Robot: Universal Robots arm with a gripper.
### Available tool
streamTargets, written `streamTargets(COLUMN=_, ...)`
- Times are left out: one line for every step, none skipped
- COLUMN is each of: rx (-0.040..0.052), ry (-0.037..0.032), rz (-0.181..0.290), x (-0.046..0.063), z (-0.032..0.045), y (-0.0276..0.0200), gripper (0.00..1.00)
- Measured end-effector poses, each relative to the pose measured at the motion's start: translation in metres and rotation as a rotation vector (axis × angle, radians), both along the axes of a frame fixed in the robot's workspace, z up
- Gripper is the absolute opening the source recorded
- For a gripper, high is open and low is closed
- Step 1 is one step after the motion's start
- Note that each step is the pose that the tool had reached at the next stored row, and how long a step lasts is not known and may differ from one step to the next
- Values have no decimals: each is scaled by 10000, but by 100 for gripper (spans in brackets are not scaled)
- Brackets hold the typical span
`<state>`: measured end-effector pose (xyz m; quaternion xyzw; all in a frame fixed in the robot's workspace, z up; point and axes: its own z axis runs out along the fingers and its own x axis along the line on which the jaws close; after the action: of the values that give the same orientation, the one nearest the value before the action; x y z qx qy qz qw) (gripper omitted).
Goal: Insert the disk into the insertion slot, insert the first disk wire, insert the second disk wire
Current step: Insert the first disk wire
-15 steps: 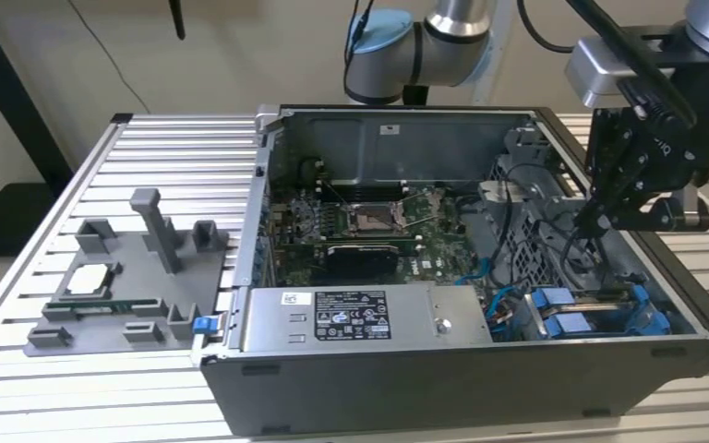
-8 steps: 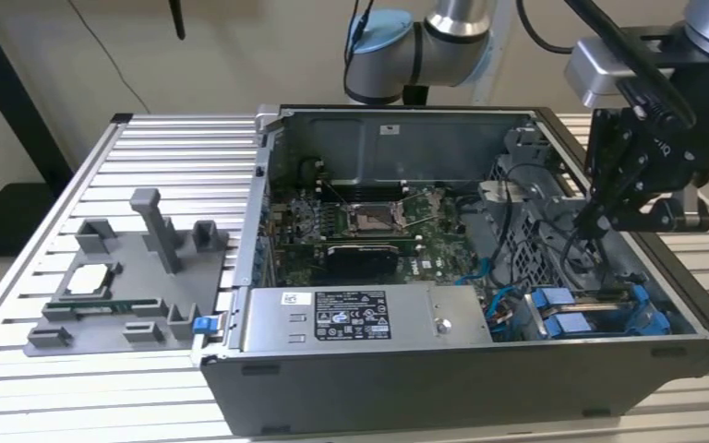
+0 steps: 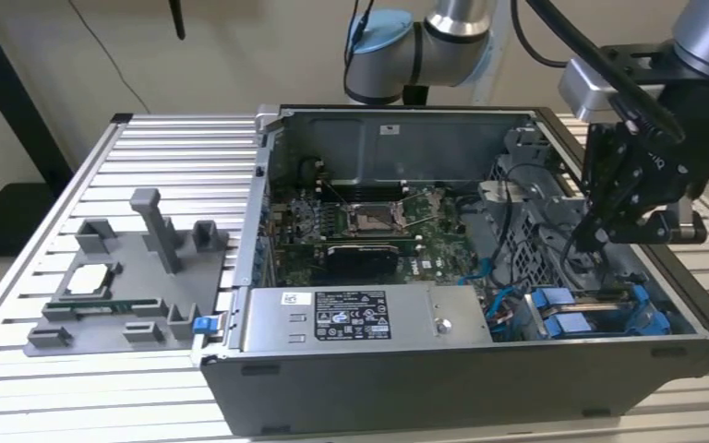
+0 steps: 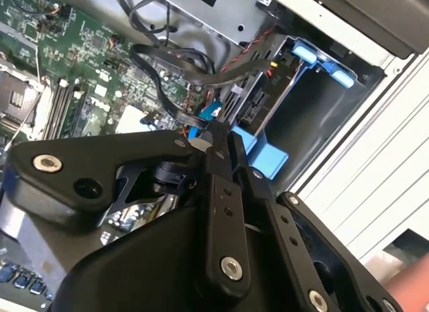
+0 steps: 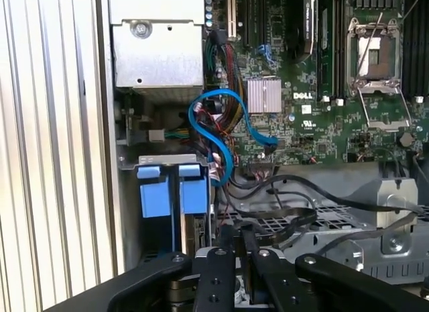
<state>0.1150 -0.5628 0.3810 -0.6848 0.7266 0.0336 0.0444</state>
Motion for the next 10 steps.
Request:
streamTargets(rx=-26, ry=1, rz=0, x=0, z=-10, y=0, gripper=0)
streamTargets(rx=-53, ry=3, rz=0, x=0, z=-19, y=0, gripper=0)
streamTargets(rx=-77, ry=6, rz=0, x=0, z=-28, y=0, gripper=0)
streamTargets(rx=-102, ry=9, rz=-1, x=0, z=-36, y=-1, gripper=0)
streamTargets(rx=-121, ry=12, rz=-1, x=0, z=-43, y=0, gripper=0)
streamTargets(rx=-126, ry=13, rz=-1, x=0, z=-44, y=-1, gripper=0)
streamTargets(rx=-126, ry=14, rz=0, x=0, z=-44, y=0, gripper=0)
streamTargets(rx=-127, ry=15, rz=0, x=0, z=-44, y=0, gripper=0)
streamTargets(rx=-126, ry=15, rz=0, x=0, z=-44, y=0, gripper=0)
streamTargets(rx=-127, ry=15, rz=0, x=0, z=-44, y=0, gripper=0)
